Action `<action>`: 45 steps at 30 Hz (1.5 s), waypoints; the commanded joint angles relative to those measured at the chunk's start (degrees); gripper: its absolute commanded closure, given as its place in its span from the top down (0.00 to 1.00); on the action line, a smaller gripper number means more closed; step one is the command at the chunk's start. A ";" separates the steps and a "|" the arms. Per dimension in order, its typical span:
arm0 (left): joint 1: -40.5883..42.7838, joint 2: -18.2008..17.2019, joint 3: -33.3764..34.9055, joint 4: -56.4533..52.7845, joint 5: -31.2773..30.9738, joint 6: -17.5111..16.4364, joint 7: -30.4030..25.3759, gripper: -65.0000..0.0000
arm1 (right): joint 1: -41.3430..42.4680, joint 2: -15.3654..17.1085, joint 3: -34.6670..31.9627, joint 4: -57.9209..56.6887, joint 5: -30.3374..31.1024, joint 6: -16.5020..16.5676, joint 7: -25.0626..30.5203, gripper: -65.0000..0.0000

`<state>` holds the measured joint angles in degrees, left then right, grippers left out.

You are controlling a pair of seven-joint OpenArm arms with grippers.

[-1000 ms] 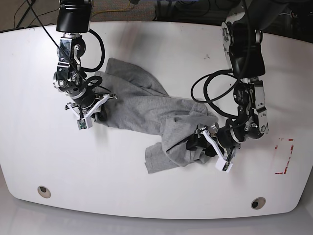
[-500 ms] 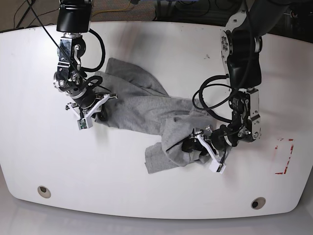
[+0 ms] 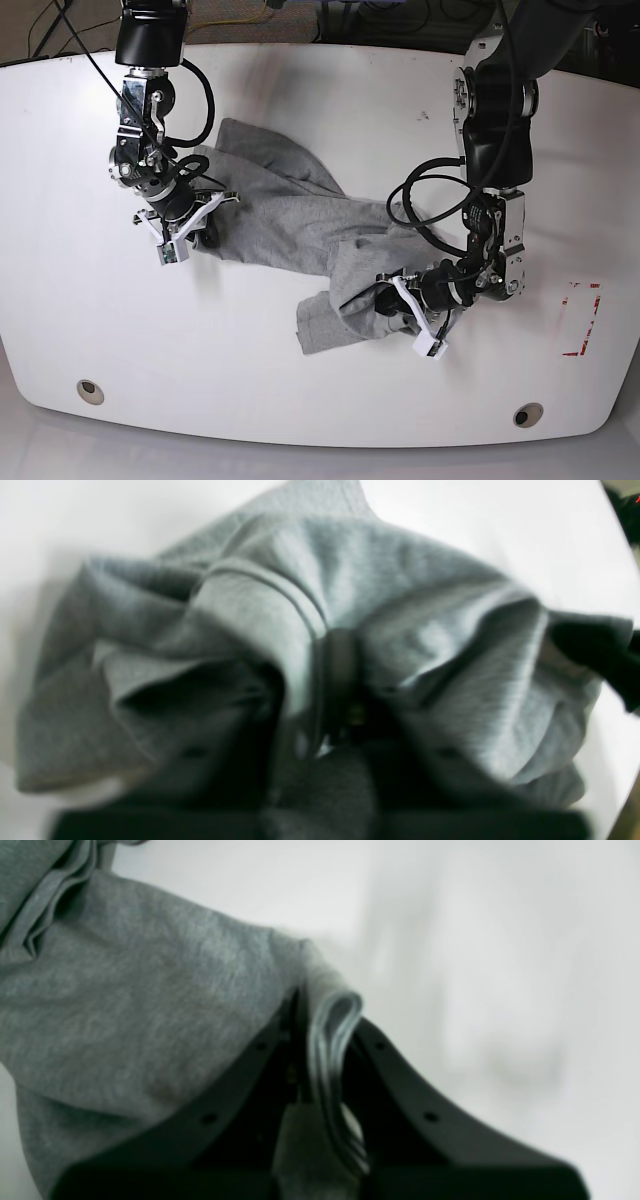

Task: Layout the t-shirt on the table in an organized manner, then fold the t-shirt properly
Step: 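Lift the shirt with both grippers and stretch it apart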

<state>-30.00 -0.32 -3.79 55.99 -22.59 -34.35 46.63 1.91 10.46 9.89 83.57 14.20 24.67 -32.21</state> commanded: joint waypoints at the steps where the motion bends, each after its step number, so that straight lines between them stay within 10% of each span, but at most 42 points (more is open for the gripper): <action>1: -1.78 0.10 1.02 1.90 -1.37 -0.25 -1.31 0.03 | 0.94 0.49 0.35 1.31 0.88 0.35 1.13 0.00; 20: 0.15 -6.85 -3.81 23.97 -4.97 -0.60 7.83 0.02 | 1.12 0.93 3.96 11.95 0.88 0.17 -0.89 0.00; 33: -3.28 -16.78 -7.86 35.22 -14.29 -0.33 12.66 0.02 | 12.90 4.53 7.38 15.73 0.88 2.10 -8.89 0.00; 45: -15.85 -17.22 -13.39 35.22 -14.38 -0.25 17.15 0.01 | 30.22 10.42 7.21 7.11 0.97 2.19 -9.16 0.00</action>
<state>-42.02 -17.30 -17.37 90.35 -35.66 -34.57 65.56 27.29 19.27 16.88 91.90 14.76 27.22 -43.29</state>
